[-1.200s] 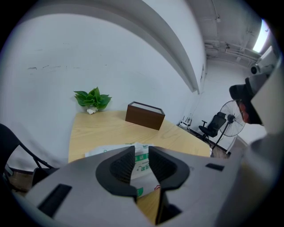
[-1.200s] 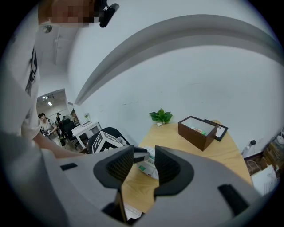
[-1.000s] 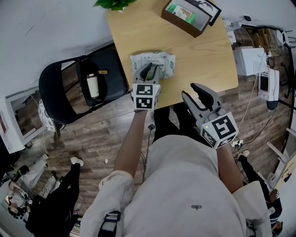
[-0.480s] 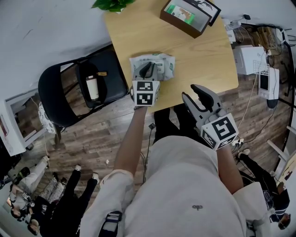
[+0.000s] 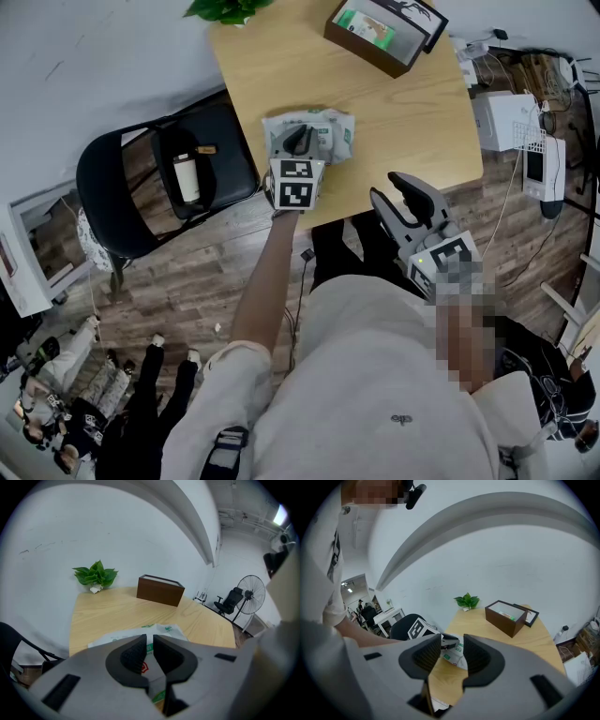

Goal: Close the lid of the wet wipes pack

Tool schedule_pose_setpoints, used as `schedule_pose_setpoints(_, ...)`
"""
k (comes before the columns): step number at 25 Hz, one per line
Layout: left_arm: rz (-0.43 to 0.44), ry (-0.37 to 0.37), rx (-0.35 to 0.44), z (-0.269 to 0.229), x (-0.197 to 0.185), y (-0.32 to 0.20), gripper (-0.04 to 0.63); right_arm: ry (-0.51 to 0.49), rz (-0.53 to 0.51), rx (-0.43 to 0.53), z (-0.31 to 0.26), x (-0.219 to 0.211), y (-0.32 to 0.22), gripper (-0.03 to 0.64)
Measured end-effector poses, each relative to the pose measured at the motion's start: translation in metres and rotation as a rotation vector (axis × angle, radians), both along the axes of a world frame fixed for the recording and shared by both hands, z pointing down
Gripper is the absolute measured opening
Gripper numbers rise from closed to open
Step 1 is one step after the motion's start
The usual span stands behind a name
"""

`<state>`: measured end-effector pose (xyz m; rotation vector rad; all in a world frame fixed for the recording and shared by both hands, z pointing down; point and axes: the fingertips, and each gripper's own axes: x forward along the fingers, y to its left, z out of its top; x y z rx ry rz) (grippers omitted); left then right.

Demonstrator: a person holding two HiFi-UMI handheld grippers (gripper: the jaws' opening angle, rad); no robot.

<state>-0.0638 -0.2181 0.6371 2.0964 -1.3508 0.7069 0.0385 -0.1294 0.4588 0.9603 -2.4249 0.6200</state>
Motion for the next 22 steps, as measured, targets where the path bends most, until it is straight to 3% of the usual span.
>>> schedule_pose_setpoints(22, 0.042, -0.077, -0.111, 0.013, 0.001, -0.005, 0.04, -0.001, 0.002, 0.001, 0.0, -0.002, 0.005, 0.133)
